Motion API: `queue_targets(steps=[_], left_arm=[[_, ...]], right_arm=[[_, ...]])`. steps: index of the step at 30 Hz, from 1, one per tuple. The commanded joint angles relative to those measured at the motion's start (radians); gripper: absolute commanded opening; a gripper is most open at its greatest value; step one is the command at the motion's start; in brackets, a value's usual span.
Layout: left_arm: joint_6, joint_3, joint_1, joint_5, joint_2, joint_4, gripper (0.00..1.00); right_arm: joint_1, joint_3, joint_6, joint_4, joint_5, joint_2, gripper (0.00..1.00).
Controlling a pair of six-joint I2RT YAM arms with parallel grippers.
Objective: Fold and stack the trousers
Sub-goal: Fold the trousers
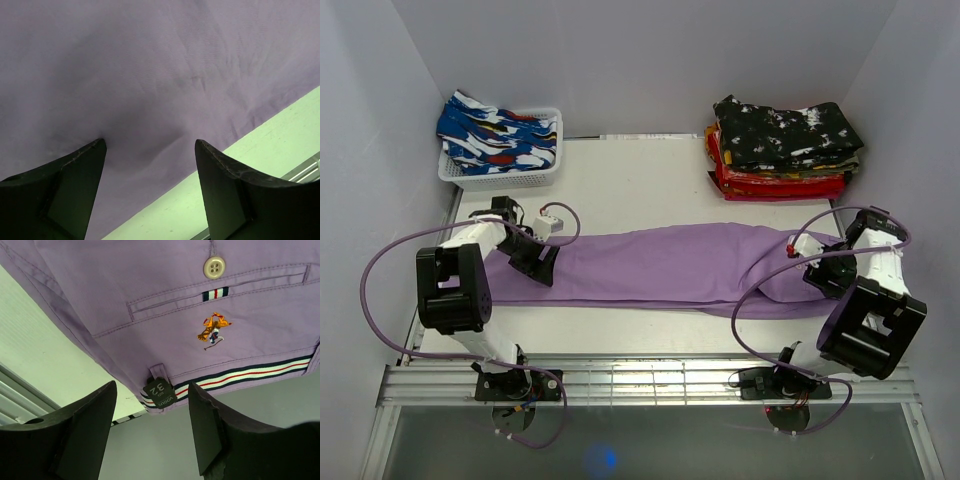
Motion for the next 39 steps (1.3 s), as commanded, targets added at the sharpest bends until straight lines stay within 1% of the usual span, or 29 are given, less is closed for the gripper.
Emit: queue_targets(steps=[1,6,10,12,13,14,16,17,18,20,22,23,25,26,27,30,32,33,36,37,39], left_arm=[[-0.007,-0.003,0.002,-0.041,0.023,0.045,0.83],[-0.01,0.003,0.002,-0.055,0.063,0.053,0.84],[-0.014,-0.004,0.002,-0.064,0.072,0.065,0.83],[-0.016,-0.009,0.002,-0.07,0.08,0.071,0.83],[-0.02,-0.012,0.002,-0.075,0.081,0.077,0.83],[-0.023,-0.014,0.004,-0.079,0.083,0.08,0.82],[-0.03,-0.017,0.002,-0.081,0.087,0.085,0.81],[-0.03,-0.018,0.002,-0.082,0.089,0.085,0.81],[-0.033,-0.018,0.002,-0.087,0.087,0.087,0.81],[-0.031,-0.018,0.002,-0.092,0.09,0.087,0.8],[-0.034,-0.015,0.002,-0.098,0.092,0.088,0.8],[-0.036,-0.015,0.002,-0.098,0.093,0.088,0.8],[-0.036,-0.015,0.002,-0.099,0.093,0.09,0.79],[-0.037,-0.018,0.002,-0.101,0.093,0.09,0.79],[-0.04,-0.02,0.002,-0.102,0.093,0.09,0.79],[-0.039,-0.034,0.004,-0.122,0.098,0.094,0.77],[-0.04,-0.043,0.004,-0.141,0.096,0.105,0.74],[-0.04,-0.047,0.005,-0.147,0.099,0.107,0.74],[-0.045,-0.054,0.011,-0.168,0.115,0.11,0.71],[-0.051,-0.05,0.014,-0.174,0.119,0.11,0.7],[-0.056,-0.047,0.022,-0.182,0.126,0.108,0.68]], right_arm=[[-0.004,-0.019,-0.105,0.032,0.05,-0.017,0.66],[-0.01,-0.101,-0.173,0.122,0.079,-0.035,0.67],[-0.01,-0.118,-0.206,0.136,0.096,-0.033,0.67],[-0.01,-0.125,-0.214,0.153,0.102,-0.03,0.65],[-0.01,-0.133,-0.213,0.188,0.1,-0.029,0.63],[-0.01,-0.135,-0.211,0.205,0.1,-0.027,0.57],[-0.01,-0.135,-0.211,0.239,0.099,-0.021,0.51],[-0.012,-0.135,-0.216,0.245,0.099,-0.02,0.44],[-0.012,-0.135,-0.222,0.251,0.102,-0.021,0.41],[-0.013,-0.136,-0.242,0.26,0.103,-0.024,0.37],[-0.013,-0.138,-0.249,0.254,0.103,-0.029,0.36],[-0.015,-0.142,-0.254,0.254,0.103,-0.03,0.28],[-0.018,-0.145,-0.265,0.253,0.103,-0.035,0.18],[-0.021,-0.136,-0.271,0.234,0.094,-0.04,0.11],[-0.026,-0.129,-0.274,0.219,0.088,-0.04,0.08],[-0.044,-0.074,-0.291,0.14,0.059,-0.055,0.08],[-0.072,-0.041,-0.315,0.095,0.045,-0.073,0.08],[-0.085,-0.009,-0.347,0.046,0.033,-0.078,0.08],[-0.139,0.031,-0.41,-0.02,0.031,-0.09,0.08],[-0.173,0.043,-0.433,-0.058,0.034,-0.092,0.08],[-0.206,0.034,-0.476,-0.065,0.05,-0.102,0.08]])
